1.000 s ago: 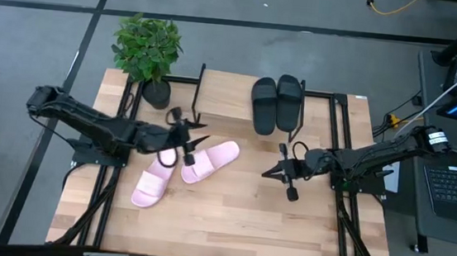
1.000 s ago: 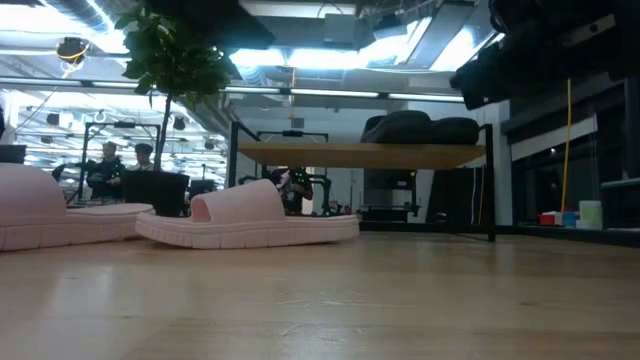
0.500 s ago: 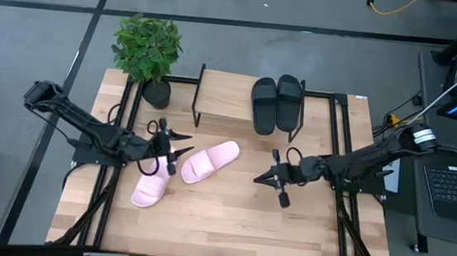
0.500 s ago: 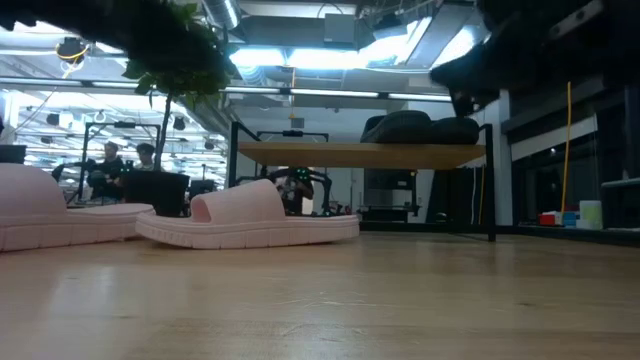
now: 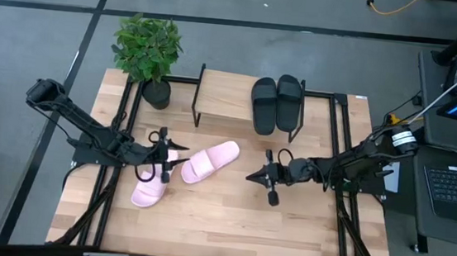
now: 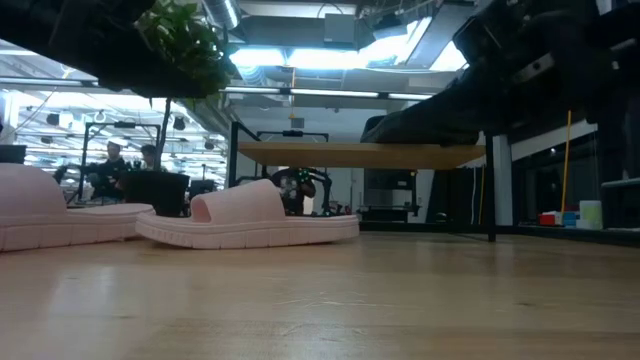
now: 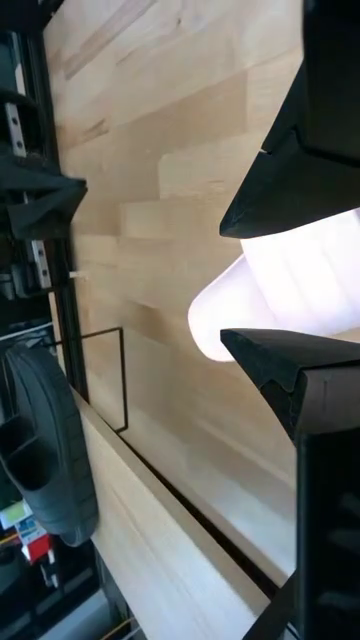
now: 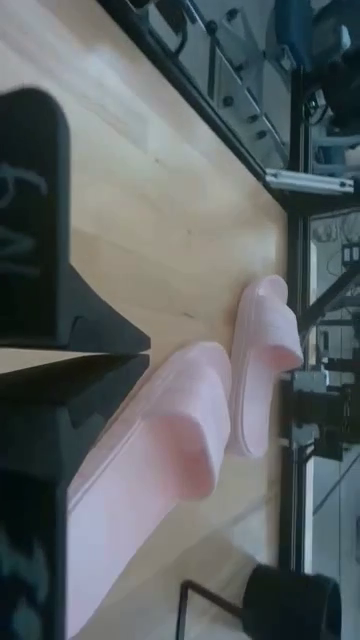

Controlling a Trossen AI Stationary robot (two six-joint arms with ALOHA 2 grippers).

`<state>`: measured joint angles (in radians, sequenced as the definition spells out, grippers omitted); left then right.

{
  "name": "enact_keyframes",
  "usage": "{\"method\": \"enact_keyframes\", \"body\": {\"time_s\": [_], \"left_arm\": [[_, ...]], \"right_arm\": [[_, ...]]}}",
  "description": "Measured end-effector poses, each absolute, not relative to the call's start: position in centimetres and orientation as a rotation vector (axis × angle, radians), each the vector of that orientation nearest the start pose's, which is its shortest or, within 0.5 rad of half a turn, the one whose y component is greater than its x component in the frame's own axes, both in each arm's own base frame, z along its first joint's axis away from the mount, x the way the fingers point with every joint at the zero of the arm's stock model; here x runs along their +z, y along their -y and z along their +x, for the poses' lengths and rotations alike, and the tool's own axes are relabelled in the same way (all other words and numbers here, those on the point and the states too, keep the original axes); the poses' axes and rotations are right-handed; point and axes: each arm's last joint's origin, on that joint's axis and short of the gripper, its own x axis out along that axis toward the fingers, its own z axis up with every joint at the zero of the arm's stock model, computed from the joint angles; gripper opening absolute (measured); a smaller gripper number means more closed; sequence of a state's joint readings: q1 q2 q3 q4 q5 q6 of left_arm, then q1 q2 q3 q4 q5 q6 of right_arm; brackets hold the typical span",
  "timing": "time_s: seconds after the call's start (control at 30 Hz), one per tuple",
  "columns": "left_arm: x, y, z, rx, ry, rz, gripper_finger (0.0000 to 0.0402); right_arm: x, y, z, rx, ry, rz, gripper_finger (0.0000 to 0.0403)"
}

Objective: Pick and place slides into the shelf
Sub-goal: Put the left pink slide on the shelf

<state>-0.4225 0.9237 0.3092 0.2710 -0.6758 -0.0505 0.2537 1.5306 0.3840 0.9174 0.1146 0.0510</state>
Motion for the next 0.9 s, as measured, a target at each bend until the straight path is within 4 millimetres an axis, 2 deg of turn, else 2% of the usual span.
{"method": "enact_keyframes", "body": {"time_s": [0.2, 0.47, 0.67, 0.9], "left_arm": [[19.13, 5.68, 17.27, 0.25, -0.292, 0.149, 0.0151], [18.87, 5.75, 17.25, 0.208, -0.313, 0.082, 0.0151], [18.81, 6.19, 17.29, 0.06, -0.331, 0.042, 0.0151], [18.8, 6.28, 17.29, 0.042, -0.333, -0.024, 0.0151]], "right_arm": [[14.76, -6.06, 25.17, 0.128, -0.225, 0.034, 0.0007], [15.16, -6.07, 25.24, 0.123, -0.19, 0.116, 0.0009], [15.35, -5.95, 25.3, 0.128, -0.165, 0.021, 0.0009], [15.33, -5.46, 25.41, 0.108, -0.166, 0.016, 0.0009]]}}
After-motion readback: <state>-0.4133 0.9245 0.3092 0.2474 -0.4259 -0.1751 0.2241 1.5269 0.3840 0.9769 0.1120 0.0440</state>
